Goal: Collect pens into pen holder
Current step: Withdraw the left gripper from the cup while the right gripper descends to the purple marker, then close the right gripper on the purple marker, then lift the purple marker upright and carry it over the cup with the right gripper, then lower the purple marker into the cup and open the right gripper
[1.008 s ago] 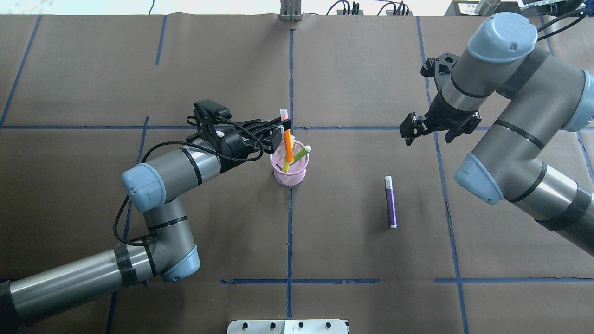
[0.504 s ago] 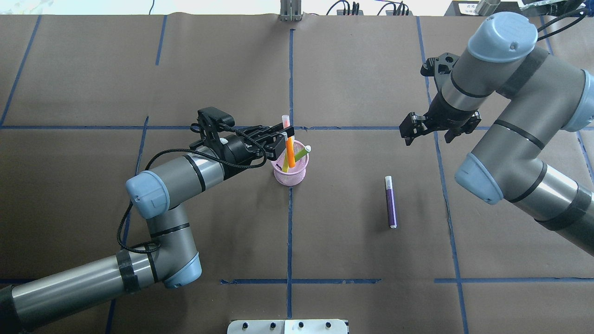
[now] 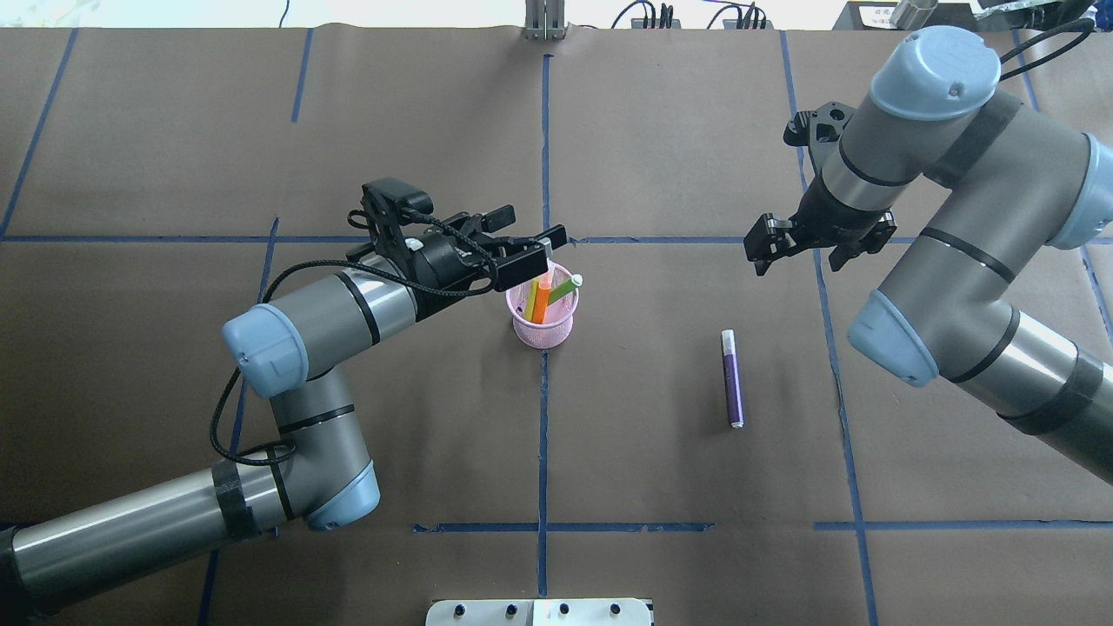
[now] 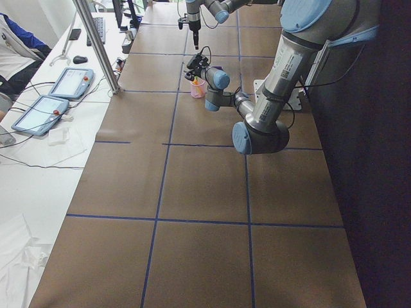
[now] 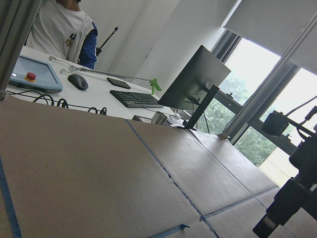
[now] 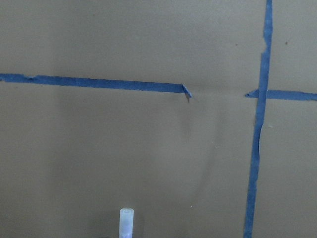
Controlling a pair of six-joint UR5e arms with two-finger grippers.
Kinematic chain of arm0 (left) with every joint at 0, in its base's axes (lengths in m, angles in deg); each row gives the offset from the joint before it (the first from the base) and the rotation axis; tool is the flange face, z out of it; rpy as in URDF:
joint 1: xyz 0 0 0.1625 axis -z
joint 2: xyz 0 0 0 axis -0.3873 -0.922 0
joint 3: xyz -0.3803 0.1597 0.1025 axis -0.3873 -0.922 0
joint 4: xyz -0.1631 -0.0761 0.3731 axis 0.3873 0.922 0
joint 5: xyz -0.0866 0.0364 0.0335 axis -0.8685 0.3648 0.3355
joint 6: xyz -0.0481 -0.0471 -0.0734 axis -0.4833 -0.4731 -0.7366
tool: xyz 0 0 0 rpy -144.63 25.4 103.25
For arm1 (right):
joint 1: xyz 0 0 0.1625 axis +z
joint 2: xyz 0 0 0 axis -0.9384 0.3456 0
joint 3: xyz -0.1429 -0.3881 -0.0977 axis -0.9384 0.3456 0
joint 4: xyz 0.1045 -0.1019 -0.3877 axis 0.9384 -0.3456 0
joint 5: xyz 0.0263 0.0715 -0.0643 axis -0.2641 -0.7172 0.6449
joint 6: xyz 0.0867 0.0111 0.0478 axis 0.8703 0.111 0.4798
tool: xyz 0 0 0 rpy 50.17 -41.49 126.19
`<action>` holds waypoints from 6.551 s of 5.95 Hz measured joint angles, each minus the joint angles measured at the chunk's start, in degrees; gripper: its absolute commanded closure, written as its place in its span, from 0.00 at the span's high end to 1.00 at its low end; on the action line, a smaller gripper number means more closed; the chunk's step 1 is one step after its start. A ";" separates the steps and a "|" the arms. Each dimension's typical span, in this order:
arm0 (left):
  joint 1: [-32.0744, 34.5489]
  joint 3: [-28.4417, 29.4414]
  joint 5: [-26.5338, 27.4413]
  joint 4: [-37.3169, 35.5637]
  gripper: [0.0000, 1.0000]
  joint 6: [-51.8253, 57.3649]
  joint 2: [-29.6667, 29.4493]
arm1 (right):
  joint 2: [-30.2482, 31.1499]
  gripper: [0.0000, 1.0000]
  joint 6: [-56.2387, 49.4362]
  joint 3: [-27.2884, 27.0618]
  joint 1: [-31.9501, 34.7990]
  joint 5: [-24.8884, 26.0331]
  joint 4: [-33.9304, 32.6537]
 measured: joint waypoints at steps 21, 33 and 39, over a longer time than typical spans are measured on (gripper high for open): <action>12.22 -26.96 -19.73 -39.42 1.00 -2.38 14.91 | 1.64 0.00 19.41 6.00 -12.87 7.50 13.21; 18.63 -26.40 -31.91 -60.83 1.00 6.98 17.39 | -6.43 0.00 8.59 -7.63 -25.61 60.17 34.32; 19.25 -25.88 -32.15 -60.77 1.00 9.05 18.82 | -11.93 0.10 3.88 8.90 -27.94 63.57 46.58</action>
